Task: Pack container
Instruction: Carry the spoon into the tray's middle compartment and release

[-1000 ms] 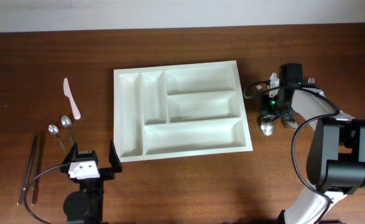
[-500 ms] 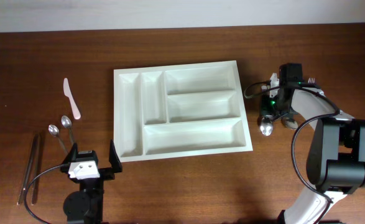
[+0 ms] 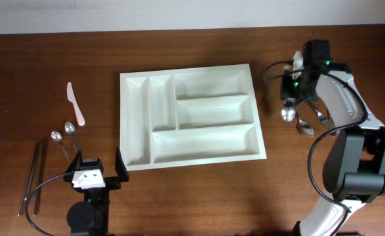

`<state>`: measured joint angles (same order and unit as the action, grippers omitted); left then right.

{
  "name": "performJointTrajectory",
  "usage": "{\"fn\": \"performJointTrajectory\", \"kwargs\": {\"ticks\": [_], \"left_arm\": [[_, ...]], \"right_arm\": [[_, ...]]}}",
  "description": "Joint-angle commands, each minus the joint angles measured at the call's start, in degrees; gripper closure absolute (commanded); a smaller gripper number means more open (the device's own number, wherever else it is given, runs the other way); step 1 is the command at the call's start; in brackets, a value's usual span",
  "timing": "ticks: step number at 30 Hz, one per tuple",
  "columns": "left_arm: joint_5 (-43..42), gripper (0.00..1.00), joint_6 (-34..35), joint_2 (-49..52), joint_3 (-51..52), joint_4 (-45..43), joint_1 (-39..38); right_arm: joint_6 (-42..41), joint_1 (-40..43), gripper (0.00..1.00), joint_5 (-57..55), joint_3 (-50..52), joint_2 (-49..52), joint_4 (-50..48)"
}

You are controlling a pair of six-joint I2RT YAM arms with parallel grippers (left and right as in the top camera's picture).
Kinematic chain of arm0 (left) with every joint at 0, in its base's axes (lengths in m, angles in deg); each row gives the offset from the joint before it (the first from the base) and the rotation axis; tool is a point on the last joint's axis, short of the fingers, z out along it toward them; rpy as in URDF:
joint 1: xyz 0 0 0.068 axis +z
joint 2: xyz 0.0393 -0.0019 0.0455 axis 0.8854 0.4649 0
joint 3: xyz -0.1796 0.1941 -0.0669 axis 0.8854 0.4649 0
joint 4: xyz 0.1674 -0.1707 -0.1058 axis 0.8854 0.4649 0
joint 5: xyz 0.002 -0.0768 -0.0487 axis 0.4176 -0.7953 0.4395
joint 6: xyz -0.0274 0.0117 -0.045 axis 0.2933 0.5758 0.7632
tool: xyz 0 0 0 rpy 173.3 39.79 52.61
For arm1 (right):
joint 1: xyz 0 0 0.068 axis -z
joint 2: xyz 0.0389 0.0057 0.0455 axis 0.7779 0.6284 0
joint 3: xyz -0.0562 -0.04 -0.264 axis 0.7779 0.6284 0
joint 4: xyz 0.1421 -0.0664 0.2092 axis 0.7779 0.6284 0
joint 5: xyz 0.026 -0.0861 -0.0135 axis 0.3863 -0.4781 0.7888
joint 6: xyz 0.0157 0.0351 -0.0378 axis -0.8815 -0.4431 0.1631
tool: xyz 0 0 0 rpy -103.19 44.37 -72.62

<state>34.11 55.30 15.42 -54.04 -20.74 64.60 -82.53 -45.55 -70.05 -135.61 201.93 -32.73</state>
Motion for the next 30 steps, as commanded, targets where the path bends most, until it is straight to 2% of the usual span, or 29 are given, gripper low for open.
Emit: {"fn": "performJointTrajectory", "kwargs": {"ticks": [1, 5, 11, 21, 30], "left_arm": [[-0.6, 0.01, -0.7, -0.4, 0.3, 0.1, -0.2], [-0.6, 0.01, -0.7, -0.4, 0.3, 0.1, -0.2], [-0.6, 0.01, -0.7, -0.4, 0.3, 0.1, -0.2], [-0.6, 0.01, -0.7, -0.4, 0.3, 0.1, -0.2], [-0.6, 0.01, -0.7, -0.4, 0.3, 0.1, -0.2]], "right_arm": [[3.3, -1.2, 0.96, 1.3, -4.5, 0.2, 1.9], [8.5, -3.8, 0.96, 2.1, -8.3, 0.2, 4.2], [21.0, -10.3, 0.96, 3.8, -10.5, 0.2, 3.3], [49.2, -21.4, 0.96, 4.1, -10.5, 0.3, 2.7], [55.1, -24.6, 0.96, 8.5, -8.8, 0.5, 4.3]]}}
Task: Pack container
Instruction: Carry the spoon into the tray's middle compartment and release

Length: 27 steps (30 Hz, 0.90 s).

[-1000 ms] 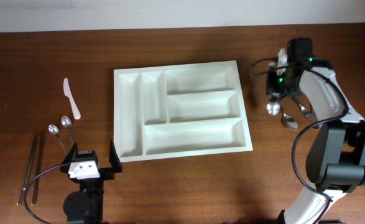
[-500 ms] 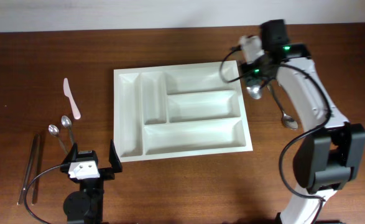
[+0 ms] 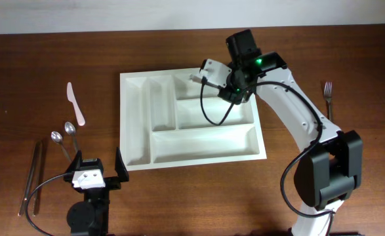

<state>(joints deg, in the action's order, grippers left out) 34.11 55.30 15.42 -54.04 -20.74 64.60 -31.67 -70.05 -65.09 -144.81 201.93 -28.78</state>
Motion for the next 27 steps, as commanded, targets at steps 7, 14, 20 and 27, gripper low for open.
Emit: {"fn": "performJointTrajectory", "kwargs": {"ticks": [7, 14, 20, 27], "left_arm": [[-0.6, 0.01, -0.7, -0.4, 0.3, 0.1, -0.2], [-0.6, 0.01, -0.7, -0.4, 0.3, 0.1, -0.2], [-0.6, 0.01, -0.7, -0.4, 0.3, 0.1, -0.2], [-0.6, 0.01, -0.7, -0.4, 0.3, 0.1, -0.2]], "right_arm": [[6.2, -0.1, 0.96, 5.8, 5.0, 1.1, 1.1], [6.6, -0.1, 0.96, 6.8, 12.6, 1.1, -2.4], [1.0, -0.1, 0.95, 6.6, 14.4, 1.1, -7.2], [-5.9, -0.1, 0.57, 6.4, 14.4, 1.1, -12.7]]}}
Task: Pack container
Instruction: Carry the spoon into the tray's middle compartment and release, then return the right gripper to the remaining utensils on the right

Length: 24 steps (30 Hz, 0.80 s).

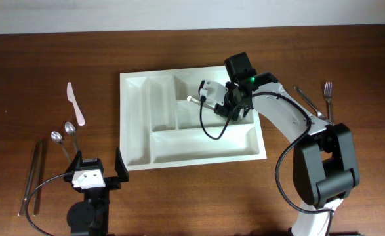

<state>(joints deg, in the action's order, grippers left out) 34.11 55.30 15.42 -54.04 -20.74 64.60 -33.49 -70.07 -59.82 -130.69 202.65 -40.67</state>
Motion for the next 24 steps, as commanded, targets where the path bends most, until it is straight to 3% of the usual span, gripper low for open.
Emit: {"fn": "performJointTrajectory", "kwargs": {"ticks": [1, 6, 11, 17, 24], "left_arm": [[-0.6, 0.01, -0.7, -0.4, 0.3, 0.1, -0.2], [-0.6, 0.01, -0.7, -0.4, 0.3, 0.1, -0.2], [-0.6, 0.01, -0.7, -0.4, 0.3, 0.1, -0.2], [-0.6, 0.01, -0.7, -0.4, 0.3, 0.1, -0.2], [-0.6, 0.01, -0.7, -0.4, 0.3, 0.1, -0.2]], "right_arm": [[-4.3, -0.1, 0.55, 1.1, 0.2, 0.4, -1.2], [-10.7, 0.0, 0.4, 1.1, -1.5, 0.3, -2.5], [-24.9, 1.2, 0.37, -1.9, -8.8, -0.9, -2.0], [-41.1, 5.2, 0.34, -15.3, -20.4, -2.7, 4.4], [-43.3, 15.6, 0.26, -18.3, -25.8, -2.6, 15.7]]}}
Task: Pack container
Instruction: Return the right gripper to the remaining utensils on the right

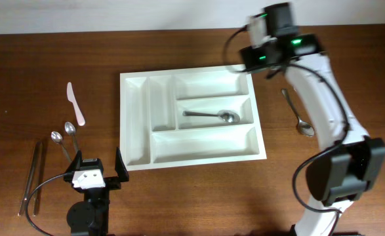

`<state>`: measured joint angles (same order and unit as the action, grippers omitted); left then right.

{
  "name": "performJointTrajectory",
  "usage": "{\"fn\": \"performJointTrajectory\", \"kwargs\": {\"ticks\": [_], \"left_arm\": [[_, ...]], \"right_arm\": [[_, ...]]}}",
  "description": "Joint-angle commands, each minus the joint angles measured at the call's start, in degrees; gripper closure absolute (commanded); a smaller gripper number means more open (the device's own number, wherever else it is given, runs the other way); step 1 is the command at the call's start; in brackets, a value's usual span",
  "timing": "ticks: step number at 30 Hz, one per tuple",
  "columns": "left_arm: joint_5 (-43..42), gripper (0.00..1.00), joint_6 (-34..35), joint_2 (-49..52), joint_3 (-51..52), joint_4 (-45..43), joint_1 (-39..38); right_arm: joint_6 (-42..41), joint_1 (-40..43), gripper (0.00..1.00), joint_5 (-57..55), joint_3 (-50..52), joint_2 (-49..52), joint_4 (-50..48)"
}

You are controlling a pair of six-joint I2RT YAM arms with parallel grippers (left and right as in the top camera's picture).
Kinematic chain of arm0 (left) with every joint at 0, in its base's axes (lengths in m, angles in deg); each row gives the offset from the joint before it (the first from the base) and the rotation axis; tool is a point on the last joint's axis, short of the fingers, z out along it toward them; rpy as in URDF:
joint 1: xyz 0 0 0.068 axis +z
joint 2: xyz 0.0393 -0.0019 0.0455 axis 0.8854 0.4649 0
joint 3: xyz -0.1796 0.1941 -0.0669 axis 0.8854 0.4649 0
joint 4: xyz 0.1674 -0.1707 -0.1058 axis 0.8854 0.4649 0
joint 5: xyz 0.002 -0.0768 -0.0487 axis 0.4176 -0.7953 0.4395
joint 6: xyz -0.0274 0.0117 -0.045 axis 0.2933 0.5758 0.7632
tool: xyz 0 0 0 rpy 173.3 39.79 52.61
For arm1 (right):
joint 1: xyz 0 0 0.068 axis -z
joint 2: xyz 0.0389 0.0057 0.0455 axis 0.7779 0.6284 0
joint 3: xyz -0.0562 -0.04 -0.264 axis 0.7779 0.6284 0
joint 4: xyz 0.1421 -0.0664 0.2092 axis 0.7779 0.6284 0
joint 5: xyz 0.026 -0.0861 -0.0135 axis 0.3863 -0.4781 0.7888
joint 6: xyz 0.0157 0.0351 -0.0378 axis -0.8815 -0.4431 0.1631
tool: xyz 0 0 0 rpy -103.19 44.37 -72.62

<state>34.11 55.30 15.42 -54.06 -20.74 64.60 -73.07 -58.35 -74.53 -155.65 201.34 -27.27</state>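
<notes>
The white cutlery tray (140, 124) lies in the middle of the table. One metal spoon (212, 116) rests in its middle right compartment, bowl to the right. The other compartments show nothing in them. My right gripper (250, 40) is raised beyond the tray's top right corner, with nothing seen in it and apparently open. Another spoon (297, 115) lies on the table right of the tray, beside the right arm. My left gripper (98, 164) sits open near the front edge, below the tray's left corner.
Left of the tray lie a white plastic knife (75, 103), two small spoons (62, 134) and a pair of long thin metal sticks (31, 180). The right arm (323, 111) stretches along the table's right side and hides what is under it.
The right gripper was low over the tray's middle right compartment with a spoon. Now the spoon lies in that compartment and the gripper is up past the tray's top right corner.
The right gripper was first at the cutlery lying right of the tray. Then it was over the tray's upper right part with a spoon, then low over the middle compartment. Now the spoon lies there, let go. The left arm stayed still.
</notes>
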Motion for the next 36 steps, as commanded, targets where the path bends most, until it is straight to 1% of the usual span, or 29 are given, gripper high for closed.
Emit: {"fn": "performJointTrajectory", "kwargs": {"ticks": [1, 2, 3, 8, 11, 15, 19, 25, 36], "left_arm": [[-0.6, 0.01, -0.7, -0.4, 0.3, 0.1, -0.2], [-0.6, 0.01, -0.7, -0.4, 0.3, 0.1, -0.2], [-0.6, 0.01, -0.7, -0.4, 0.3, 0.1, -0.2], [-0.6, 0.01, -0.7, -0.4, 0.3, 0.1, -0.2], [-0.6, 0.01, -0.7, -0.4, 0.3, 0.1, -0.2], [-0.6, 0.01, -0.7, -0.4, 0.3, 0.1, -0.2], [-0.6, 0.01, -0.7, -0.4, 0.3, 0.1, -0.2], [-0.6, 0.01, -0.7, -0.4, 0.3, 0.1, -0.2], [-0.6, 0.01, -0.7, -0.4, 0.3, 0.1, -0.2]], "right_arm": [[-3.7, 5.5, 0.26, -3.5, -0.8, -1.1, 4.0], [-3.7, 7.0, 0.26, -3.5, -0.7, -0.8, 5.8], [-3.7, 8.7, 0.24, -3.5, -0.6, -0.5, 7.8], [-3.0, 14.3, 0.25, -3.2, 0.3, 0.8, 14.9], [-2.6, 16.0, 0.29, -1.7, 2.2, 1.0, 15.6], [-0.1, 16.3, 0.34, 1.2, 5.2, 1.4, 15.0], [3.0, 15.8, 0.36, 4.3, 10.8, 1.6, 10.7], [2.9, 15.5, 0.36, 4.9, 19.2, 1.6, 2.1], [2.9, 15.5, 0.36, 5.7, 29.3, 1.7, -9.2]]}}
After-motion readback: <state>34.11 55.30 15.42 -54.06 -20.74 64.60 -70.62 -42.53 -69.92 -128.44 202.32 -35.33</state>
